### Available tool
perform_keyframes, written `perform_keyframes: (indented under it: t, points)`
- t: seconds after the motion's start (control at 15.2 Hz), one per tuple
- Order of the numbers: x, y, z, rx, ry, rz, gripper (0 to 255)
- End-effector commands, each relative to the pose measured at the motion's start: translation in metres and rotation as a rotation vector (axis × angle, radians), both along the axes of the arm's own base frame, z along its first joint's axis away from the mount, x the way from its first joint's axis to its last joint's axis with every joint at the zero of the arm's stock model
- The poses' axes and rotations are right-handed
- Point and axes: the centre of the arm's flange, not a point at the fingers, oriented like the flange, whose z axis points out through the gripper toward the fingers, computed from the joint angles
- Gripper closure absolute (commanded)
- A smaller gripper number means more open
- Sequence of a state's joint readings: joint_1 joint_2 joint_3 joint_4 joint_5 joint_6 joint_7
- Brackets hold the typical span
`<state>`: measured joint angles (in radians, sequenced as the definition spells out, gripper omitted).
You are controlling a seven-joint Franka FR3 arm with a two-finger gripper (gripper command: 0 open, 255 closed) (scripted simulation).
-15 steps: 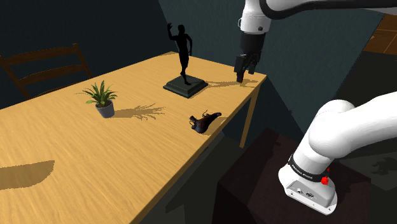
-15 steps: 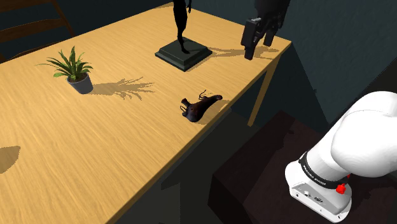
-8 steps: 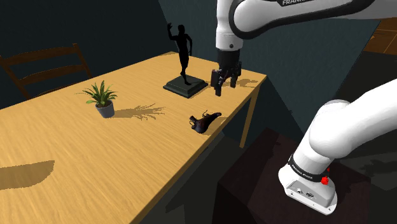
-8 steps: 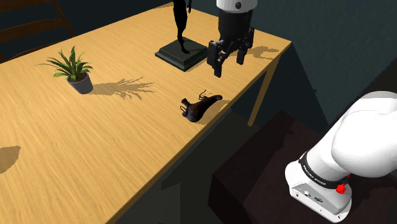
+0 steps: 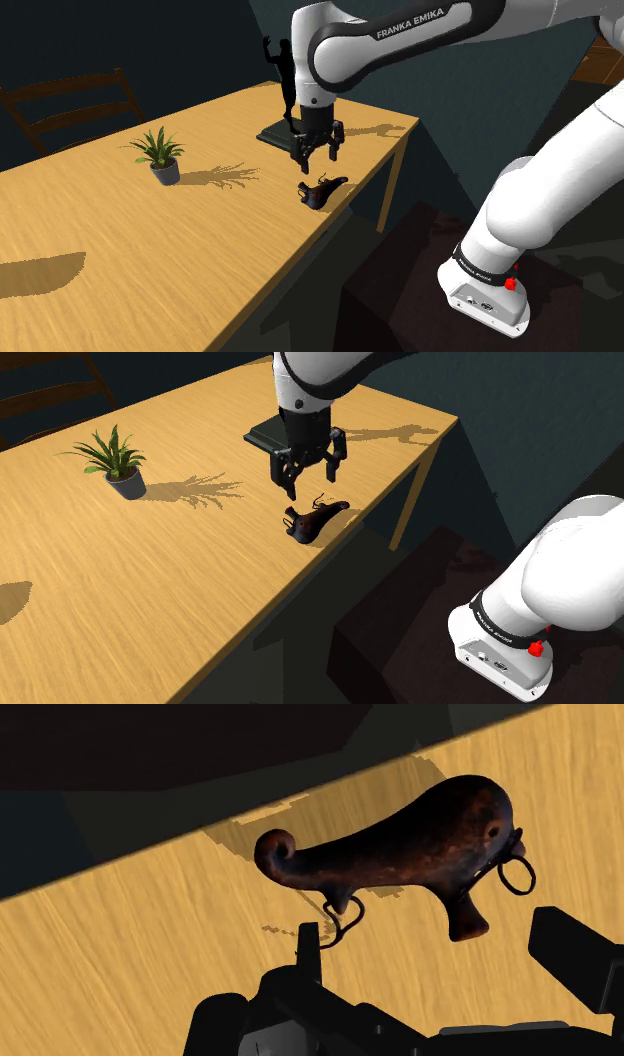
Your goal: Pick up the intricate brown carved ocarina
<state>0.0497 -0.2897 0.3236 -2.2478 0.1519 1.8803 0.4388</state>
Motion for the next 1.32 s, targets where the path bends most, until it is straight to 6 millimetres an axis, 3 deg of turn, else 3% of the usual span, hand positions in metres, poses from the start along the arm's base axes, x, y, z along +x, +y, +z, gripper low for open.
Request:
perform_keyframes:
  t: [0.0, 0.13, 0.66, 0.79, 0.86, 1.25]
  points:
    - [0.018, 0.019, -0.014, 0.006, 0.014, -0.026, 0]
    - [0.034, 0.036, -0.028, 0.010, 0.027, -0.050, 0]
    - [0.034, 0.036, -0.068, 0.010, 0.027, -0.051, 0]
    - [0.034, 0.036, -0.068, 0.010, 0.027, -0.051, 0]
    - [0.034, 0.036, -0.068, 0.010, 0.027, -0.051, 255]
    - [0.034, 0.036, -0.068, 0.010, 0.027, -0.051, 255]
